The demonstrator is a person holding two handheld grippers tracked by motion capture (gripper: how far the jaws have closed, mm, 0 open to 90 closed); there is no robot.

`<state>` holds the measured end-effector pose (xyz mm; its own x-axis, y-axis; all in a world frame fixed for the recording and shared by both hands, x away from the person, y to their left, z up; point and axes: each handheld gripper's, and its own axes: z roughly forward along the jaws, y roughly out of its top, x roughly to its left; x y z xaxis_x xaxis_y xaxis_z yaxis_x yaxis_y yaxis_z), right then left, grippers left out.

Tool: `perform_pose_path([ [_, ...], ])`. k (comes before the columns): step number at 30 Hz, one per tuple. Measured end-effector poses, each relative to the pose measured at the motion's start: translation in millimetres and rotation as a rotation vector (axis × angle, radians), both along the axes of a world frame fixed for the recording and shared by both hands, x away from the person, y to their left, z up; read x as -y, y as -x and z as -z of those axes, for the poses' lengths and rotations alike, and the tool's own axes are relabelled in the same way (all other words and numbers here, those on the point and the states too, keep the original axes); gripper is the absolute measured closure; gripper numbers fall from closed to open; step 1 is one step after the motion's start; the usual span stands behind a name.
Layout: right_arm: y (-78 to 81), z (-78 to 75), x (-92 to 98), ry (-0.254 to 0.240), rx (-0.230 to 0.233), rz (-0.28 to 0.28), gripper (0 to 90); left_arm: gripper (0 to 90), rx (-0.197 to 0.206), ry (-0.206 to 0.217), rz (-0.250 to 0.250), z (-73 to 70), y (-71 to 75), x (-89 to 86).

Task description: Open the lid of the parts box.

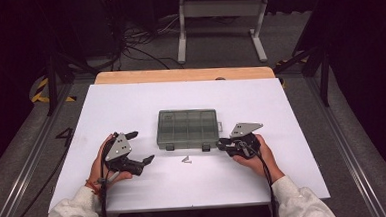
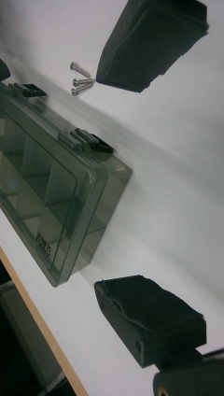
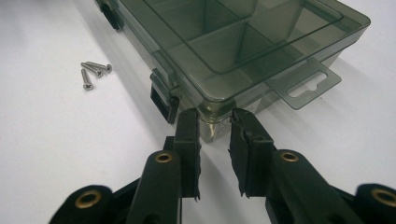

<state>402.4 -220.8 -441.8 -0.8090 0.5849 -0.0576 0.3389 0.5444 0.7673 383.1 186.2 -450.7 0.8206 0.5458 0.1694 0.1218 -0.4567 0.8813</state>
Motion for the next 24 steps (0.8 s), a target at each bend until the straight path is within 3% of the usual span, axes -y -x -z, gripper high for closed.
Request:
perform_pose_path([
  [9,0.9,-1.8,1.2,-0.006,0.02,0.008,75.0,4.9,0.001,-0.007,0.003,0.0,-0.3,0.9],
  [19,4.1,-5.4,1.0,-0.006,0.052,0.0,83.8,5.5,0.002,-0.007,0.001,-0.6,-1.3,1.6],
  [24,5.7,-7.2,2.3,-0.006,0.09,0.021,90.0,5.8,0.0,-0.01,0.0,-0.4,-2.2,2.6],
])
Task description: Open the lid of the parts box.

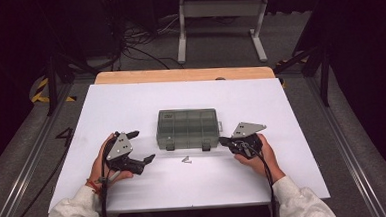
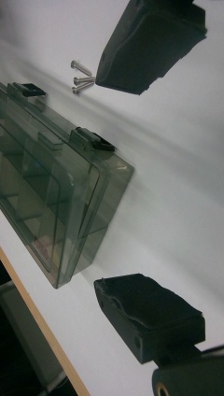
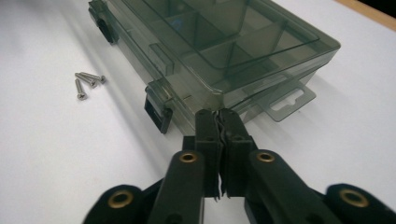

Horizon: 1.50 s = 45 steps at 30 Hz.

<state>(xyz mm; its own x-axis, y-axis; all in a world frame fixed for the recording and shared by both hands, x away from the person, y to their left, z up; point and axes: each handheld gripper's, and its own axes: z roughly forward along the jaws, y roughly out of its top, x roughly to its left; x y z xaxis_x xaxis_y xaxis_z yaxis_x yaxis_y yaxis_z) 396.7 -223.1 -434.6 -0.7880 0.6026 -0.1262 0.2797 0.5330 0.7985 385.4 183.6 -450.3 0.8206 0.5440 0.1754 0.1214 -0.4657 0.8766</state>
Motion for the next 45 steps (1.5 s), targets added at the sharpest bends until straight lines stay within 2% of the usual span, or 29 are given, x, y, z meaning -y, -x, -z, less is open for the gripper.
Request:
perform_pose_path([
  [11,2.2,-2.0,-3.5,-0.001,0.056,0.013,90.0,8.7,0.002,0.0,-0.017,-2.7,-3.8,2.9],
  [16,3.8,-4.3,-4.8,0.023,0.105,0.032,90.0,10.6,0.024,-0.038,-0.006,-5.4,-8.5,12.6],
  [18,4.8,-5.4,-5.8,0.031,0.128,0.034,86.7,11.9,0.034,-0.044,-0.01,-6.2,-11.5,16.8],
  [19,5.2,-5.7,-6.3,0.036,0.137,0.044,84.6,13.3,0.038,-0.053,-0.016,-7.2,-13.1,18.6],
  [21,5.2,-5.9,-6.5,0.049,0.15,0.053,83.9,19.0,0.043,-0.036,-0.018,-9.9,-17.2,21.5],
  [23,5.2,-7.4,-6.5,0.06,0.184,0.069,82.5,19.8,0.056,-0.037,-0.023,-12.0,-20.3,25.0],
  [29,3.8,-12.9,-8.8,0.083,0.252,0.071,79.9,27.9,0.077,-0.042,-0.04,-16.9,-27.6,32.8],
  [30,3.8,-12.9,-8.8,0.083,0.252,0.071,79.9,31.6,0.077,-0.042,-0.04,-16.9,-27.6,32.8],
  [31,3.7,-14.2,-9.2,0.079,0.265,0.072,80.0,31.6,0.085,-0.048,-0.044,-17.9,-29.0,34.4],
  [34,2.9,-18.8,-9.5,0.073,0.299,0.073,81.2,40.4,0.1,-0.051,-0.053,-20.5,-31.8,36.6],
  [35,2.0,-20.6,-9.4,0.069,0.304,0.065,81.1,44.7,0.104,-0.044,-0.056,-21.7,-32.5,36.7],
  [37,0.5,-23.8,-9.6,0.081,0.3,0.048,81.1,45.7,0.106,-0.033,-0.077,-24.1,-34.4,36.3],
  [38,-0.1,-25.9,-9.4,0.089,0.311,0.043,82.0,46.8,0.102,-0.023,-0.068,-25.8,-36.2,35.2],
  [39,-1.3,-28.1,-8.4,0.085,0.318,0.042,82.6,51.3,0.106,-0.021,-0.073,-26.9,-37.4,35.0],
  [45,-8.3,-33.3,-6.8,0.054,0.315,0.041,82.2,61.3,0.129,-0.028,-0.086,-30.1,-42.9,34.7],
])
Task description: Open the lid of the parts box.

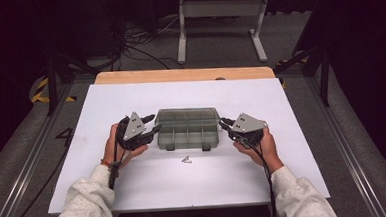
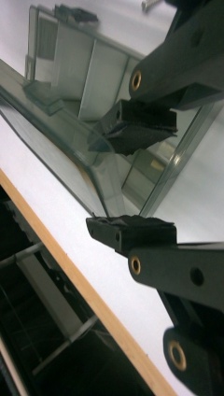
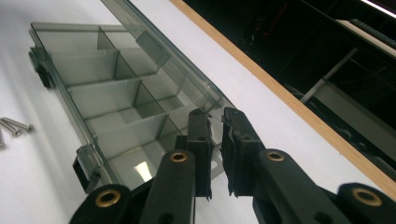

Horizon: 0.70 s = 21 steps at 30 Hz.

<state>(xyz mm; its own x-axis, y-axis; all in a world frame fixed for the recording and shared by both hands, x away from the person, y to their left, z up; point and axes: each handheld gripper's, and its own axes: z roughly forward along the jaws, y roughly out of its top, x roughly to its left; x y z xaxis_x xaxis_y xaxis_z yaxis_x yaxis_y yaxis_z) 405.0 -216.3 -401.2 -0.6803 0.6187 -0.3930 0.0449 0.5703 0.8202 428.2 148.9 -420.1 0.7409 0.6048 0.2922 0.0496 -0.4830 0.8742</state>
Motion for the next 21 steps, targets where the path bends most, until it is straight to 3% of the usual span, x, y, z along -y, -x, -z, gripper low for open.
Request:
perform_pose_path([
  [8,-6.3,-4.3,1.6,-0.036,0.002,-0.002,84.3,71.1,0.013,0.018,-0.01,-4.4,-4.7,0.6],
  [21,-18.0,-11.5,3.7,-0.12,-0.015,0.006,83.2,74.8,0.01,0.068,-0.017,-10.0,-15.1,-2.4],
])
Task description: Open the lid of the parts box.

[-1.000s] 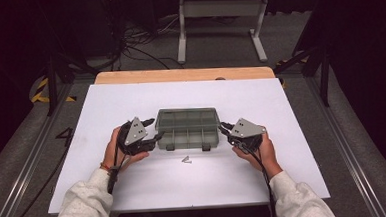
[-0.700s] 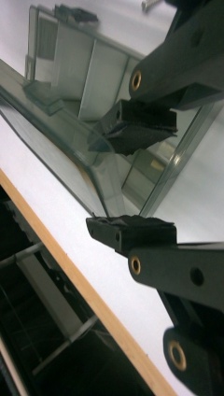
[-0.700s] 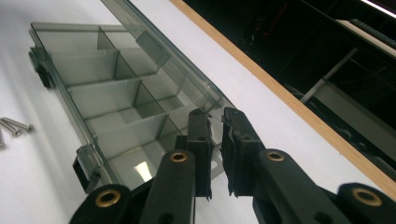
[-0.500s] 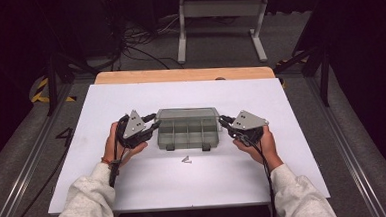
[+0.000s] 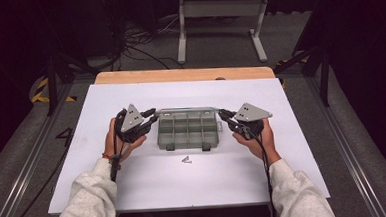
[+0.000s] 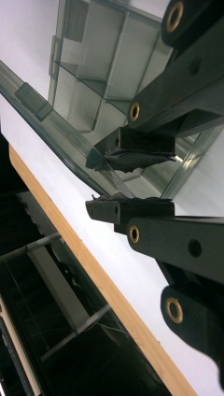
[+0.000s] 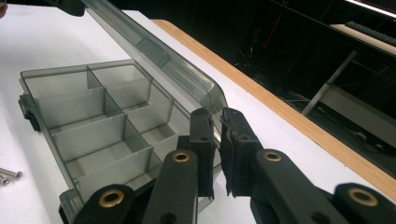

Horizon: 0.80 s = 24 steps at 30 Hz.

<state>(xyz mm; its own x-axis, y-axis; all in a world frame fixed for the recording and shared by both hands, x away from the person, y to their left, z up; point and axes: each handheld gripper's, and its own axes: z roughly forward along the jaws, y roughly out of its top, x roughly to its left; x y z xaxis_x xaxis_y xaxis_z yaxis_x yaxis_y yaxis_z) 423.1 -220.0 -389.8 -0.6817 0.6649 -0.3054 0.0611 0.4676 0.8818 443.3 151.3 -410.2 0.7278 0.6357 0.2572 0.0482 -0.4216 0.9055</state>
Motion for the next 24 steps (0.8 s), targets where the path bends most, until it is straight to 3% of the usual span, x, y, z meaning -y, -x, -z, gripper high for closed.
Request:
perform_pose_path([
  [11,-11.9,-2.6,4.9,-0.093,-0.049,-0.004,81.5,74.7,-0.017,0.046,-0.013,-1.9,-9.0,2.6],
  [22,-21.1,-4.4,3.0,-0.103,-0.039,0.015,81.0,75.6,-0.036,0.079,-0.03,-2.8,-19.7,3.0],
  [24,-24.7,-5.9,3.7,-0.129,-0.052,0.016,81.1,75.9,-0.052,0.084,-0.034,-2.2,-22.4,3.6],
])
